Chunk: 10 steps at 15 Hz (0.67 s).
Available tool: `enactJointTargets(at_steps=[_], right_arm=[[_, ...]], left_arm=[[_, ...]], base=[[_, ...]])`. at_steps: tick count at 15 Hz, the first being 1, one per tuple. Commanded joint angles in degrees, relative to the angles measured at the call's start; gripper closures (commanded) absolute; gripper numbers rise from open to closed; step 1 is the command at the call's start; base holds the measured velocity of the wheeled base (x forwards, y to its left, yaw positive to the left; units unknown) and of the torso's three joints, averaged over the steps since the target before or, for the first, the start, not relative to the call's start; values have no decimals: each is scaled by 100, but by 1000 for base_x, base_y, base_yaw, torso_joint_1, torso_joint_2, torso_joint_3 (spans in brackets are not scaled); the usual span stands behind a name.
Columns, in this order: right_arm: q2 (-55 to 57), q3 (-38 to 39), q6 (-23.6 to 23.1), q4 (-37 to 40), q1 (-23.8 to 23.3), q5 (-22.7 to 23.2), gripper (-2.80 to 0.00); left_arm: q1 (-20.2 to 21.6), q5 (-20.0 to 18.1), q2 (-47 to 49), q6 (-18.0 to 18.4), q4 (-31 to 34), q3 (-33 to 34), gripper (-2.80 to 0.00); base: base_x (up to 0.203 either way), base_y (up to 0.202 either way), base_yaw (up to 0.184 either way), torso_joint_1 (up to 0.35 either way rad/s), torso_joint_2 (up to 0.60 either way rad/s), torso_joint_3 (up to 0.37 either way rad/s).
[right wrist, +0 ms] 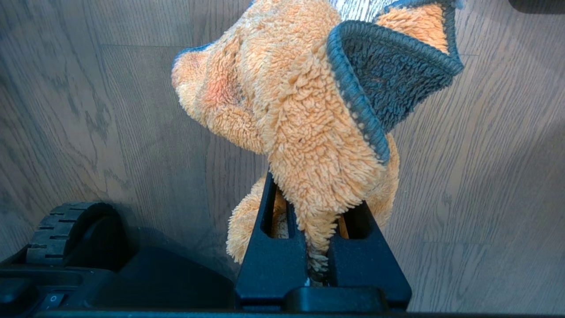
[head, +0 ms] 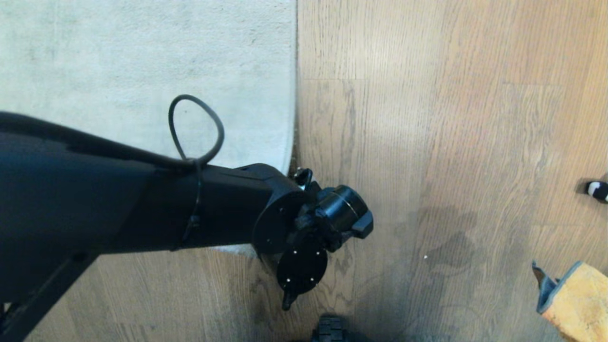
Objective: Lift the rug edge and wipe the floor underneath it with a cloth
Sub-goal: Lift up the carpet
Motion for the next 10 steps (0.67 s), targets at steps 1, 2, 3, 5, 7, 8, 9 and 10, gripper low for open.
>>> enactJointTargets(at_steps=[1,2,3,5,7,8,9,10], right_arm=[[7,2,-3,0,1,4,0],[7,2,-3,0,1,4,0],[7,2,-3,0,1,4,0],[7,2,-3,0,1,4,0],[7,2,-3,0,1,4,0],[7,2,-3,0,1,4,0],[7,2,-3,0,1,4,0],[7,2,-3,0,1,4,0]], left_arm=[[-5,33,-51,-7,-92,243,-280],[-2,31,-65,-7,-160,331,-280],[4,37,-67,-7,-226,412,-280],[18,40,-76,-7,-293,503,-280],[48,40,-76,-7,-310,512,-280],[57,49,-76,-7,-310,512,-280],[67,49,-76,-7,-310,512,0],[90,49,-76,-7,-325,512,0]], base=[[0,0,0,0,0,0],[0,0,0,0,0,0],[0,0,0,0,0,0],[0,0,0,0,0,0],[0,0,0,0,0,0],[0,0,0,0,0,0],[0,0,0,0,0,0],[0,0,0,0,0,0]])
